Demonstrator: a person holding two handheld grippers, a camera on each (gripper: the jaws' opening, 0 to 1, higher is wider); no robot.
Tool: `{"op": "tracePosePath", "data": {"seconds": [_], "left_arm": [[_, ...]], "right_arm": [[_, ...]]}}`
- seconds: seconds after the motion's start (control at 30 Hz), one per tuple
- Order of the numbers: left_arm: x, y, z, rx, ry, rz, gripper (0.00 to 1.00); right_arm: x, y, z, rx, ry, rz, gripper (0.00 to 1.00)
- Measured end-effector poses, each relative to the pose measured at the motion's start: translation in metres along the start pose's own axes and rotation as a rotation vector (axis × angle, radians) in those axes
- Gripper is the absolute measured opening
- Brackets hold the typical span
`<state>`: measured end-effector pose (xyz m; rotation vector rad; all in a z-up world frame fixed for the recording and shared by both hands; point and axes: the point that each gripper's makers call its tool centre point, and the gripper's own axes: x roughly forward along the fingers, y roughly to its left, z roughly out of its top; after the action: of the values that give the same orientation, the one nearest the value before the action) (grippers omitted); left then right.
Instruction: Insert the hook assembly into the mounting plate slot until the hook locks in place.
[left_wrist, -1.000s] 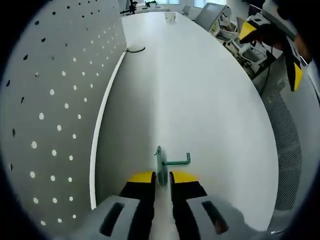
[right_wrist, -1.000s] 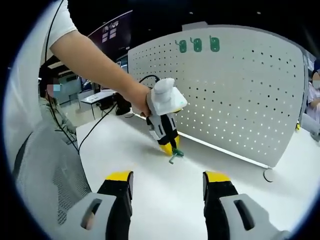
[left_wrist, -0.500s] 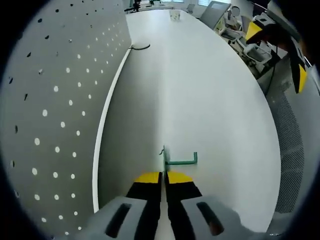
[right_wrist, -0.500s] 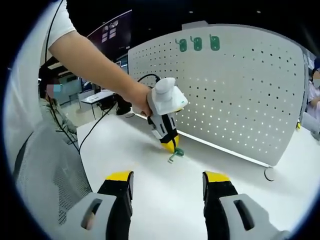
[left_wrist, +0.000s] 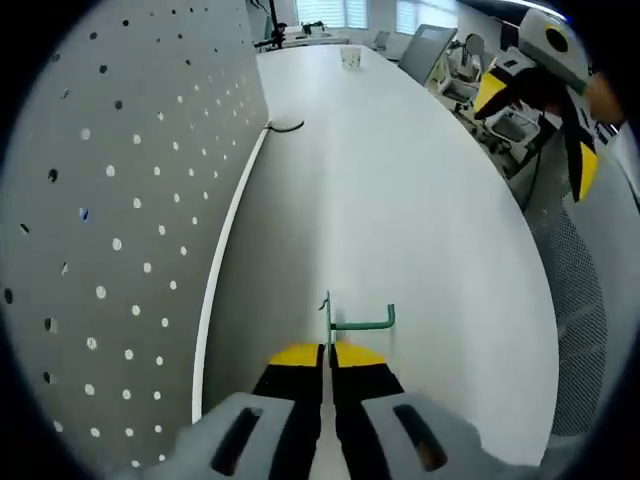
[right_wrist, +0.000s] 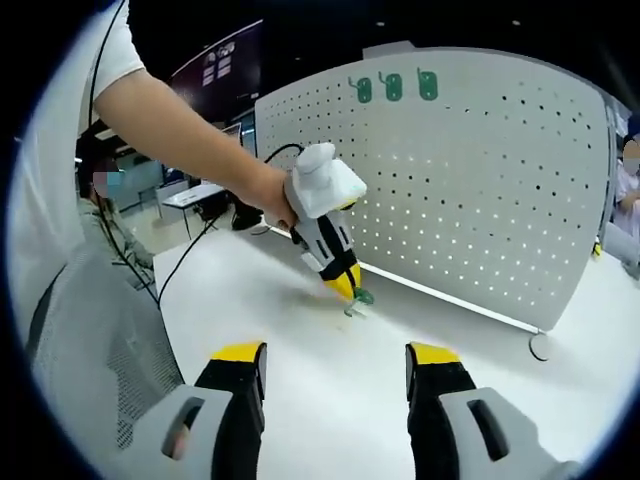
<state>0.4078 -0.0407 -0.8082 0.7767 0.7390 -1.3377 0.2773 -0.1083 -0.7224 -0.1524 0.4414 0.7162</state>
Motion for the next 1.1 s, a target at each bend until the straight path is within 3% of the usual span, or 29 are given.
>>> {"op": "tracePosePath", "data": {"seconds": [0.27, 0.67, 0.77, 0.83, 1.1], "left_arm": [[-0.014, -0.002, 0.017, -0.043, -0.11, 0.04, 0.02], [-0.043, -0.007, 0.045, -0.022, -0.285, 0.131, 0.02], [-0.053, -0.004, 0.052, -0.057, -0.357, 0.173, 0.02], [-0.061, -0.007, 0.059, -0.032, -0.416, 0.182, 0.02], [-0.084, -0.011, 0.064, -0.082, -0.508, 0.222, 0.02]], "right_arm": [[-0.001, -0.001, 0.003, 0.0, -0.009, -0.005, 0.54], [-0.002, -0.001, 0.007, 0.0, -0.028, -0.007, 0.56], [-0.002, 0.0, 0.007, -0.005, -0.026, -0.006, 0.56], [-0.002, 0.001, 0.008, -0.001, -0.029, -0.002, 0.56], [-0.002, 0.002, 0.009, -0.008, -0.032, -0.001, 0.56]]}}
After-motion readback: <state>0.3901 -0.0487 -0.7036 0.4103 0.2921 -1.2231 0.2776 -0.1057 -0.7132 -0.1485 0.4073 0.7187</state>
